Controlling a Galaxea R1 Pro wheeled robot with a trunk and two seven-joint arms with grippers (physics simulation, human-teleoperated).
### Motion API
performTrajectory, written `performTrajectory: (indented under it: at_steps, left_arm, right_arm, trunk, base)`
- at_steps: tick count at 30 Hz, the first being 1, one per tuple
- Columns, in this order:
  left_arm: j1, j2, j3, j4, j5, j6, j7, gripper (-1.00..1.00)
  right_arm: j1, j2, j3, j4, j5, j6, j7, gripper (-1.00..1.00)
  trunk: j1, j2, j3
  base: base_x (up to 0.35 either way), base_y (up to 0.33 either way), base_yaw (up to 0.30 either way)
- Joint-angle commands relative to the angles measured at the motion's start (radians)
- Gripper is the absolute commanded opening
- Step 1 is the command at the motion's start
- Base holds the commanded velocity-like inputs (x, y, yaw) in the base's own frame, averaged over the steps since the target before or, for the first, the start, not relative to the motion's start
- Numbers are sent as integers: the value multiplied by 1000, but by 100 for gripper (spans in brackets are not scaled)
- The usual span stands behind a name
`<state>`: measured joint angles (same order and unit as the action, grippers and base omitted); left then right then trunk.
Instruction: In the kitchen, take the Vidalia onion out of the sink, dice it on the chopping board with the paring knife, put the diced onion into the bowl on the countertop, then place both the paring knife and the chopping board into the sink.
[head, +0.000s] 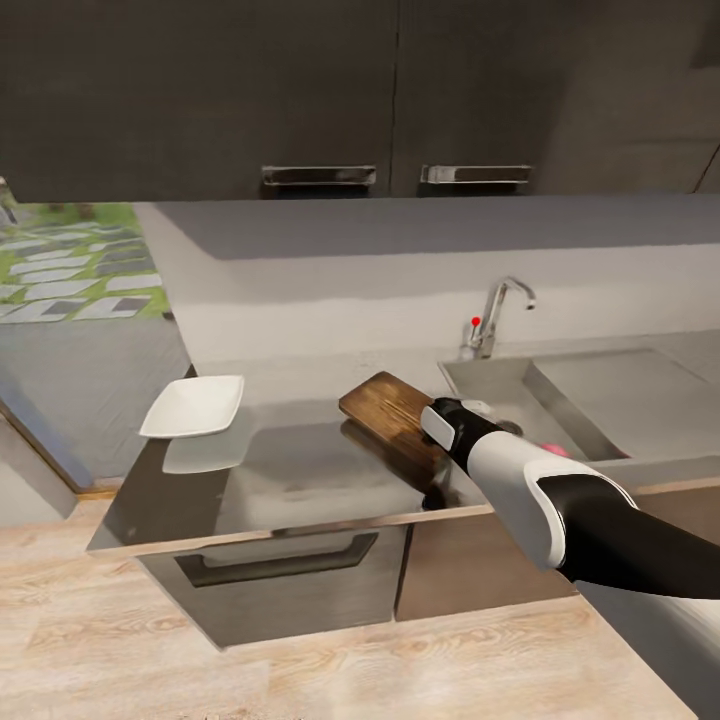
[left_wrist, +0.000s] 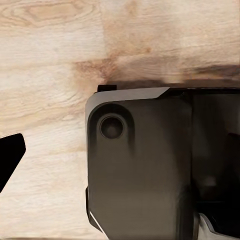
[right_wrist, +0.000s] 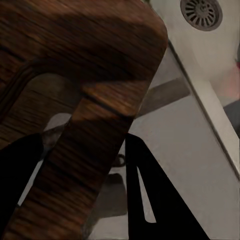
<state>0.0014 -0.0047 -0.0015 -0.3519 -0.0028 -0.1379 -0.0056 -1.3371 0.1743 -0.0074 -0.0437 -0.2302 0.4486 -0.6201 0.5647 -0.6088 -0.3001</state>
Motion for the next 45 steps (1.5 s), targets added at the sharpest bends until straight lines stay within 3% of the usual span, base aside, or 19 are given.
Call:
performTrajectory:
  at_steps: [1, 12, 15, 16, 20, 22, 25, 30, 33, 35, 39, 45]
  left_arm:
    - [0, 0, 0, -1, 0, -2, -1, 100]
    - [0, -1, 0, -1, -3, -2, -1, 100]
    - [0, -1, 0, -1, -4, -2, -1, 100]
    - [0, -1, 0, -2, -4, -2, -1, 100]
    - [0, -1, 0, -2, -5, -3, -1, 100]
    - [0, -1, 0, -2, -6, -3, -1, 100]
    - [0, -1, 0, -2, -6, -3, -1, 100]
    - [0, -1, 0, -2, -6, -2, -1, 100]
    - [0, -1, 0, -2, -6, -2, -1, 100]
    - [0, -1, 0, -2, -6, -2, -1, 100]
    - [0, -1, 0, -2, -6, -2, 1, 100]
    - [0, -1, 0, -2, -5, -2, 2, 100]
  right_arm:
    - [0, 0, 0, -2, -1, 5, -5, -100]
    - [0, 0, -1, -10, 1, 7, -4, -100]
    - [0, 0, 12, -47, 10, 15, 0, -100]
    - [0, 0, 33, -84, 28, 39, 15, -100]
    - [0, -5, 125, -207, 101, 218, 160, -100]
    - [0, -37, 156, -275, 143, 297, 269, -100]
    - [0, -58, 174, -307, 197, 337, 359, -100]
    - [0, -68, 205, -317, 283, 350, 472, -100]
    - [0, -84, 220, -318, 301, 352, 572, -100]
    - [0, -89, 235, -317, 304, 352, 600, -100]
    - [0, -96, 316, -304, 305, 352, 667, -100]
    - [0, -106, 337, -273, 307, 348, 759, -100]
  trunk:
    - [0, -1, -1]
    - [0, -1, -1]
    - [0, -1, -1]
    - [0, -1, -1]
    - [0, -1, -1]
    - [0, -1, -1]
    - [0, -1, -1]
    - [0, -1, -1]
    - [0, -1, -1]
    - [0, -1, -1]
    - [0, -1, -1]
    - [0, -1, -1]
  base:
    - [0, 0, 247]
    - [0, 0, 208]
    - [0, 0, 21]
    - [0, 0, 7]
    - [0, 0, 2]
    - [0, 0, 0]
    - [0, 0, 0]
    - [0, -1, 0]
    - [32, -68, 0]
    - [96, -130, 0]
    - [183, -197, 0]
    - [215, -221, 0]
